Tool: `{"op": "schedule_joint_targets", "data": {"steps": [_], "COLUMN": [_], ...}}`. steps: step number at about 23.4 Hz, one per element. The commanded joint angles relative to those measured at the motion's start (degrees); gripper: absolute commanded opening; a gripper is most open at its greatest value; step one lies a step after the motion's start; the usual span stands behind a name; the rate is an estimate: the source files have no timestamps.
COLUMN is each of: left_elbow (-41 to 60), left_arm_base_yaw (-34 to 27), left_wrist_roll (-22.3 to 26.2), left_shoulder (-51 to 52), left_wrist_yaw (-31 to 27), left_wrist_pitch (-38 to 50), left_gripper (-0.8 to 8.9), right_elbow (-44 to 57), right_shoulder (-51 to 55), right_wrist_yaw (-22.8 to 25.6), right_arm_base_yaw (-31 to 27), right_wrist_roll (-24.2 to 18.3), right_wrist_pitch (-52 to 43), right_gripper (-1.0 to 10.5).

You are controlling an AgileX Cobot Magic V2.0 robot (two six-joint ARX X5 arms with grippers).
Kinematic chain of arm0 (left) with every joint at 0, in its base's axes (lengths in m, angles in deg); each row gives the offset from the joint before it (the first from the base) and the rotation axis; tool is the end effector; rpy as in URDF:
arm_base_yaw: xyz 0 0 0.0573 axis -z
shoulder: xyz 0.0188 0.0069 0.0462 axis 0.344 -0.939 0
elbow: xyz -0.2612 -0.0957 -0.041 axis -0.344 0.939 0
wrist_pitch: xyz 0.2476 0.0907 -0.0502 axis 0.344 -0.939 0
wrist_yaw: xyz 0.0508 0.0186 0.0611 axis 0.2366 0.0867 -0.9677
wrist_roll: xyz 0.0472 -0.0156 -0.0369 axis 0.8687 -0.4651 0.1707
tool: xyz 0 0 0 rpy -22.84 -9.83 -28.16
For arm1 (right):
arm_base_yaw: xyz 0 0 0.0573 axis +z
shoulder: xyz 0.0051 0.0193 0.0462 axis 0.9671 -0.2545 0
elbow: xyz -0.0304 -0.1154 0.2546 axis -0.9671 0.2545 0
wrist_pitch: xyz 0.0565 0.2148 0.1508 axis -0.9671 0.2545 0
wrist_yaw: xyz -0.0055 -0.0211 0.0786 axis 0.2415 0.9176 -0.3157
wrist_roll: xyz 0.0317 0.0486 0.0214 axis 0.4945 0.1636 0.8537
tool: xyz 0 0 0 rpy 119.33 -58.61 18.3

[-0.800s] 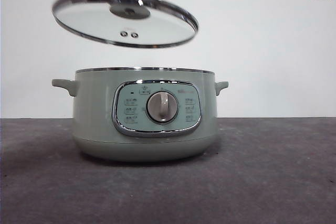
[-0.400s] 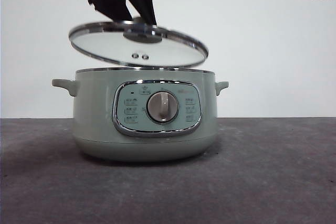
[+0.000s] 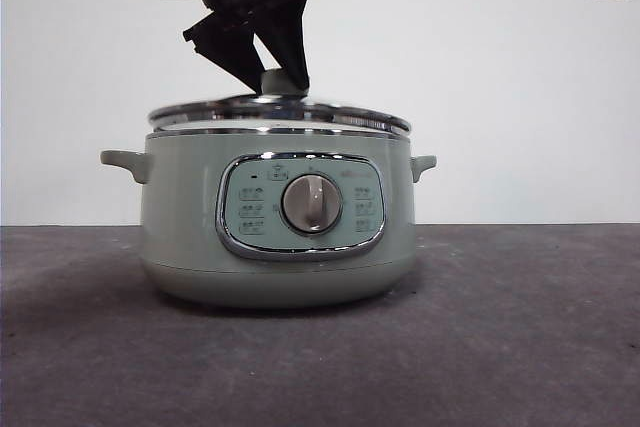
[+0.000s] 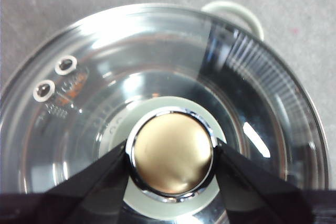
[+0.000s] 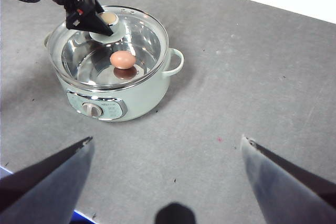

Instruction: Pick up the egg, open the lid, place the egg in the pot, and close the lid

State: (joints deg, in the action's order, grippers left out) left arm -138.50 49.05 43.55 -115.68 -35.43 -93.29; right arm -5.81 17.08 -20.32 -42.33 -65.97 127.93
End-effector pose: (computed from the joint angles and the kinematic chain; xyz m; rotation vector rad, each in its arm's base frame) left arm 0.3696 -0.2143 0.3379 0.2988 0.9269 -0.7392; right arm 0.0596 0.0337 0.4769 -0.1830 0.5588 0.4605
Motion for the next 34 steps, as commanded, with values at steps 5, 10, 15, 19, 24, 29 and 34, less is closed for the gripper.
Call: {"op": "schedule_joint_targets", "data": {"steps": [5,10,15,19,24,29,34], "left_elbow": [-0.4,-0.4,-0.4,-0.5,-0.5,-0.5,-0.5], "left_arm_base_yaw": [0.3,0.3,-0.1,-0.2,-0.4,-0.9,-0.9], "left_wrist_roll": [-0.6,-0.7,-1.9,-2.0,-2.0,-2.0,-2.6], "left_shoulder": [-1.4,-1.4,-1.4,-1.3,0.6,7.4,18.6], "left_wrist_yaw": [0.2,0.0,0.1,0.1,0.1,0.3,2.0], "left_wrist_pitch": [0.2,-1.6,-1.5,-1.5,-1.7,-7.3,-16.1], "left_gripper": [-0.08,-0.08,3.03,4.12,4.12,4.09,4.09], "right_elbow": [0.4,0.4,0.4,0.4,0.4,0.4,0.4], "right_shoulder": [0.1,0.1,0.1,0.1,0.1,0.0,-0.1], "right_wrist_yaw": [2.1,2.4,2.4,2.3,2.3,2.3,1.2], "right_arm_base_yaw": [0.0,0.0,0.0,0.0,0.0,0.0,0.0], "right_wrist_roll": [0.6,0.7,0.7,0.7,0.9,0.9,0.9], "right_wrist_pitch": [1.4,1.4,1.4,1.4,1.4,1.4,1.4], "right_gripper": [4.7,4.7,4.7,4.7,4.7,4.7,4.7]}}
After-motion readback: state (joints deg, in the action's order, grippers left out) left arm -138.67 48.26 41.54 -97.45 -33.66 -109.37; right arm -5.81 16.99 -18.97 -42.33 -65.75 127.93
